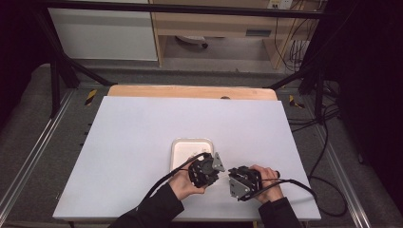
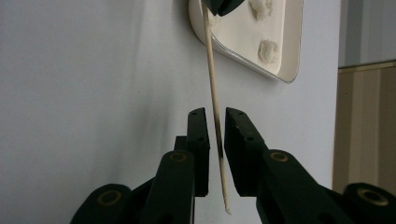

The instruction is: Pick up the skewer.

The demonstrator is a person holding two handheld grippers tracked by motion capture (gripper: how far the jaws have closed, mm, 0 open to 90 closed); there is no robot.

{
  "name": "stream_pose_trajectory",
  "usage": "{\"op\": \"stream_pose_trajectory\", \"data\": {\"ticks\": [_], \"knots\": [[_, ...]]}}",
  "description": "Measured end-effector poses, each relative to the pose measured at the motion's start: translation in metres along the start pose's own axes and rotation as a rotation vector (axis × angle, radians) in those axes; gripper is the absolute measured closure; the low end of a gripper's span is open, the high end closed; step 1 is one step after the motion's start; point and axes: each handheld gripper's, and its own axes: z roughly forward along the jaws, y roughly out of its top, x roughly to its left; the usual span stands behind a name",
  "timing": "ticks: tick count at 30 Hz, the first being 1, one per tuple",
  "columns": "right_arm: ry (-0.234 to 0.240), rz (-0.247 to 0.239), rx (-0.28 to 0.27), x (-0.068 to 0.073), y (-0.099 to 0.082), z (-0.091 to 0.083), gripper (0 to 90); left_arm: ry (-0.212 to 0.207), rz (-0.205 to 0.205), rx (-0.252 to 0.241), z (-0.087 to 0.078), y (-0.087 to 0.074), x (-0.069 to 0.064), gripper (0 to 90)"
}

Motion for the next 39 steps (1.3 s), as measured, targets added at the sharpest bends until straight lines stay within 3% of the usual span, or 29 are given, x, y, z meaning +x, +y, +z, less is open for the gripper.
{"op": "stream_pose_trajectory", "data": {"ticks": [22, 28, 30, 39], "knots": [[0.022, -0.037, 0.007, 0.002, 0.0, -0.001, 89.0, -0.013, 0.001, -0.001, 0.001, -0.004, 0.002, 88.0], [0.036, -0.032, 0.022, 0.002, 0.001, -0.002, 89.2, -0.016, 0.0, 0.007, -0.001, -0.006, 0.004, 82.5], [0.034, -0.046, 0.036, 0.002, 0.001, -0.002, 89.2, -0.027, -0.002, 0.02, -0.003, -0.006, 0.006, 76.0], [0.032, -0.057, 0.062, 0.002, 0.002, -0.001, 89.1, -0.041, -0.012, 0.121, -0.001, -0.008, 0.013, 74.8]]}}
